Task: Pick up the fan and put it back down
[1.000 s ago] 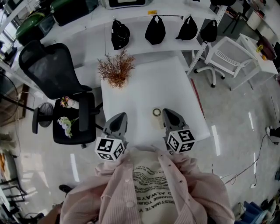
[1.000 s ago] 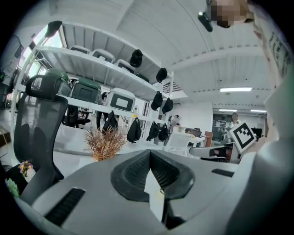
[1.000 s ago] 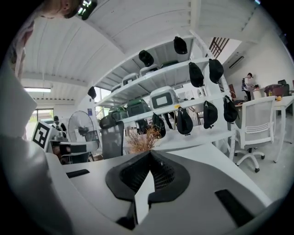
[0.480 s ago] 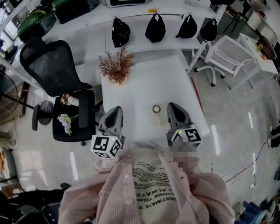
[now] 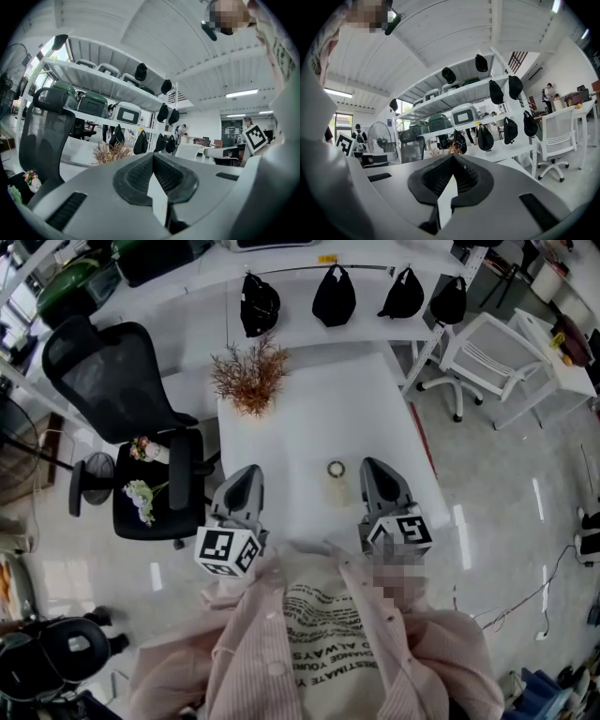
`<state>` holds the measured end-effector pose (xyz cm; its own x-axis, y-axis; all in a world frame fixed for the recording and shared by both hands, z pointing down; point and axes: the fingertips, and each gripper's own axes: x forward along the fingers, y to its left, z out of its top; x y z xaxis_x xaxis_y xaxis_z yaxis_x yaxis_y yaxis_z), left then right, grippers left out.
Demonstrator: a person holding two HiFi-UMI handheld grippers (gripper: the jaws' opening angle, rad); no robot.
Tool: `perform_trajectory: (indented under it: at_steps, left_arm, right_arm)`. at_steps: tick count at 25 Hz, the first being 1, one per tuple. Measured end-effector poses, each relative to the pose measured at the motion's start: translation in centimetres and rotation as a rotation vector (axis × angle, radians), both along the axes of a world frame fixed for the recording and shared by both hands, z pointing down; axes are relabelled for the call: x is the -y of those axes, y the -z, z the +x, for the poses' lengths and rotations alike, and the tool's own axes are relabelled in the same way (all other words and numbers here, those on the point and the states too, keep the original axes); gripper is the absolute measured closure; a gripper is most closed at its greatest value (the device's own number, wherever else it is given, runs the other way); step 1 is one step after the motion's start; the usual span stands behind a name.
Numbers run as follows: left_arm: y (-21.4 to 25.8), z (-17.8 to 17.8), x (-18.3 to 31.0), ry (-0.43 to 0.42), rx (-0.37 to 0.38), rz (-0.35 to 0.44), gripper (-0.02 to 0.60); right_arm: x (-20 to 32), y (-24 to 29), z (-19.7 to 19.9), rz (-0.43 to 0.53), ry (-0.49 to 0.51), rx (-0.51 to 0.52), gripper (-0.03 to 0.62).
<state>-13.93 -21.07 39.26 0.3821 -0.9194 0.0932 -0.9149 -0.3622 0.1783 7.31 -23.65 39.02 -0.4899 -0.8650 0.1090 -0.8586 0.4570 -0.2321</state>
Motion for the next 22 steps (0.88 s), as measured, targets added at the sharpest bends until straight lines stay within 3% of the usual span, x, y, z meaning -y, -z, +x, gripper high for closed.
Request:
perform_trajectory:
  at_steps: [22]
  left_arm:
    - [-0.32, 0.47, -0.59, -0.022, 0.034, -0.012, 0.580]
  right_arm:
    - [-0.95, -0.09, 0.67, -0.003, -0.023, -0.016, 0.595]
